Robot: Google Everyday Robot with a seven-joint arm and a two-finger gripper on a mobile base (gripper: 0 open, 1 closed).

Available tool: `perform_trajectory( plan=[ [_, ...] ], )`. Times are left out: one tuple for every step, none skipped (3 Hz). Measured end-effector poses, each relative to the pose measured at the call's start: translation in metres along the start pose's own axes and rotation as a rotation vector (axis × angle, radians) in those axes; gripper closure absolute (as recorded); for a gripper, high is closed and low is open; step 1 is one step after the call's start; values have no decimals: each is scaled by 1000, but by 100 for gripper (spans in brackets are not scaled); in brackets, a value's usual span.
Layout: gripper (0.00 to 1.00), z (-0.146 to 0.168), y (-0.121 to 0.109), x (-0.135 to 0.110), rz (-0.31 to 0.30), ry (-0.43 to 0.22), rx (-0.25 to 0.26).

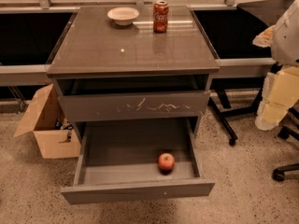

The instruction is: Pick apple from middle drawer and place on counter

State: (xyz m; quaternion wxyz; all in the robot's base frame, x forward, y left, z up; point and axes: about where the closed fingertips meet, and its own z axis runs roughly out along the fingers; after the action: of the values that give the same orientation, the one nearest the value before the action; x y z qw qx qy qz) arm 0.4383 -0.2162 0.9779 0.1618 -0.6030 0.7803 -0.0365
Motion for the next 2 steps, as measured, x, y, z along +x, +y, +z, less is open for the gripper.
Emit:
perform_trajectory(
  plan=[
    [0,0,0,0,0,0,0],
    [0,23,2,-4,-3,-51,-22]
  ],
)
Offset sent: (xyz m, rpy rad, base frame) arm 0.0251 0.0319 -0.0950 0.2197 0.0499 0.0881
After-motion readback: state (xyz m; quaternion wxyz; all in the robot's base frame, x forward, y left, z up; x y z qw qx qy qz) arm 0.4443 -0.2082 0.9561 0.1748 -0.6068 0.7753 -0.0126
